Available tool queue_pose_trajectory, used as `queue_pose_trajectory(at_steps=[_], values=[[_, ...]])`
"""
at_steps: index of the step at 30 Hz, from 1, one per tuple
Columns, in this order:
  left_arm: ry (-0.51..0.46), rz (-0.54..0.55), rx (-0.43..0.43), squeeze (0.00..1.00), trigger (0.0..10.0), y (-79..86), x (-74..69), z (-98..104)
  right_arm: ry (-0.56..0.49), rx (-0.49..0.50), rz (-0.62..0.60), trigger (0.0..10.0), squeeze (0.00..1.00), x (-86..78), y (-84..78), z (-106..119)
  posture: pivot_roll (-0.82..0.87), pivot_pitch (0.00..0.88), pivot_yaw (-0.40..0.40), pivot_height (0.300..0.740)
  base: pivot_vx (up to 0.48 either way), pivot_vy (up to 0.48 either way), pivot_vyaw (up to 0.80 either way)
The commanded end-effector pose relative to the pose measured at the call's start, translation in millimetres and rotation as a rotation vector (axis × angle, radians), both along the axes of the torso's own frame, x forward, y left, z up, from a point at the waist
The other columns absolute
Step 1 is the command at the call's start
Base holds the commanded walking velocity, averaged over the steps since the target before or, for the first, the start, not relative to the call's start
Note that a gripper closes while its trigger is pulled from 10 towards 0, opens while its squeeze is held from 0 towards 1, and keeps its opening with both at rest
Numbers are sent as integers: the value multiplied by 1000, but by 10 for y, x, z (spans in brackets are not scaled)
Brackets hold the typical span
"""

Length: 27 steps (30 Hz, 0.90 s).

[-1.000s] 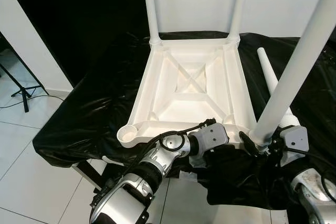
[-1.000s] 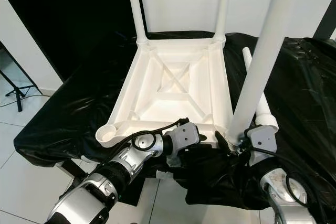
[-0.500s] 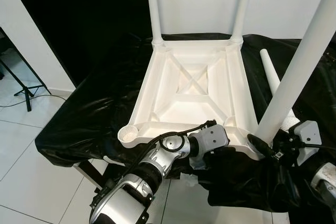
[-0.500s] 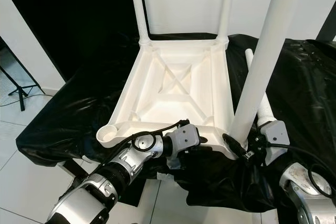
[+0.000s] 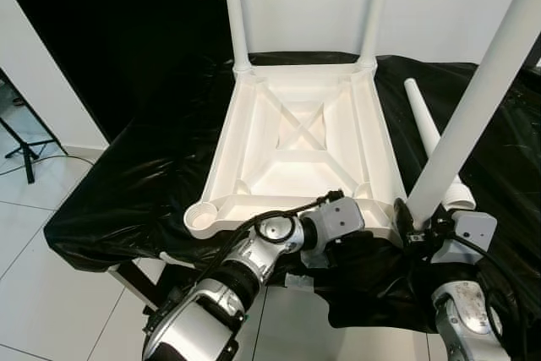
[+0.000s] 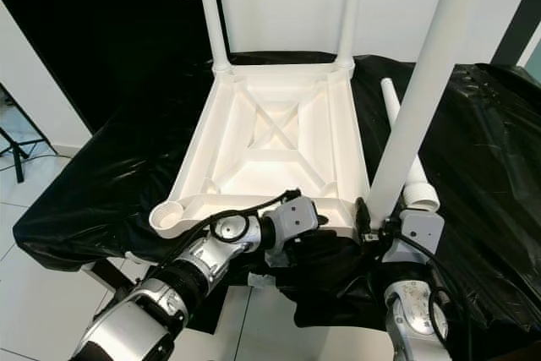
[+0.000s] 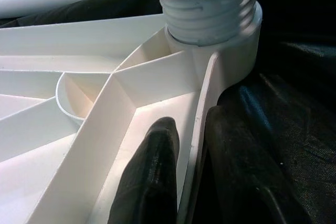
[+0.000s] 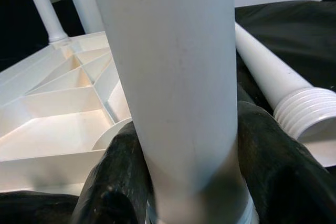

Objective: Building children table

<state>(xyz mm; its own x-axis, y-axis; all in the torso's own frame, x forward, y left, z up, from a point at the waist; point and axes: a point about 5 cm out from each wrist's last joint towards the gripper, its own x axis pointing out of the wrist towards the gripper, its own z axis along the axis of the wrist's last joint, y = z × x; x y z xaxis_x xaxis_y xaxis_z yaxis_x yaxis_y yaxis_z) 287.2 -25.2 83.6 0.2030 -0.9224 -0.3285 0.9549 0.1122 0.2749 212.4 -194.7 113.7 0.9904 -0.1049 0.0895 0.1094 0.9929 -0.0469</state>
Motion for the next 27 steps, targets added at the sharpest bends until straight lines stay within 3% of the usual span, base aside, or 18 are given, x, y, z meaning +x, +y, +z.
queue_pose_trajectory(at_steps=[1, 6, 7, 12, 13, 18, 19, 27], values=[[99, -29, 119, 0, 10000, 116, -141, -311, 59, -18, -119, 0, 0, -25, -158, -102, 56, 0, 55, 740, 0, 0, 0], [99, -29, 120, 0, 10000, 120, -140, -312, 62, -18, -120, 0, 0, -19, -158, -107, 56, 0, 55, 740, 0, 0, 0], [98, -27, 119, 0, 10000, 115, -137, -307, 73, -44, -102, 10000, 1000, -4, -151, -100, 52, 0, 55, 740, 0, 0, 0], [95, -24, 115, 0, 10000, 94, -124, -289, 96, -55, 69, 10000, 1000, 38, -136, -75, 44, 0, 50, 740, 0, 0, 0], [93, -23, 113, 0, 10000, 83, -119, -281, 74, -99, 179, 10000, 0, 31, -128, -25, 40, 0, 51, 740, 0, 0, 0], [96, -28, 113, 0, 10000, 70, -133, -288, 69, -149, 278, 10000, 0, 71, -133, 46, 30, 0, 54, 740, 0, 0, 0], [98, -35, 112, 0, 10000, 58, -148, -294, 93, -174, 372, 10000, 0, 106, -144, 77, 27, 0, 55, 740, 0, 0, 0], [98, -33, 108, 0, 10000, 42, -145, -283, 172, -200, 512, 10000, 0, 110, -155, 32, 37, 0, 47, 740, 0, 0, 0]])
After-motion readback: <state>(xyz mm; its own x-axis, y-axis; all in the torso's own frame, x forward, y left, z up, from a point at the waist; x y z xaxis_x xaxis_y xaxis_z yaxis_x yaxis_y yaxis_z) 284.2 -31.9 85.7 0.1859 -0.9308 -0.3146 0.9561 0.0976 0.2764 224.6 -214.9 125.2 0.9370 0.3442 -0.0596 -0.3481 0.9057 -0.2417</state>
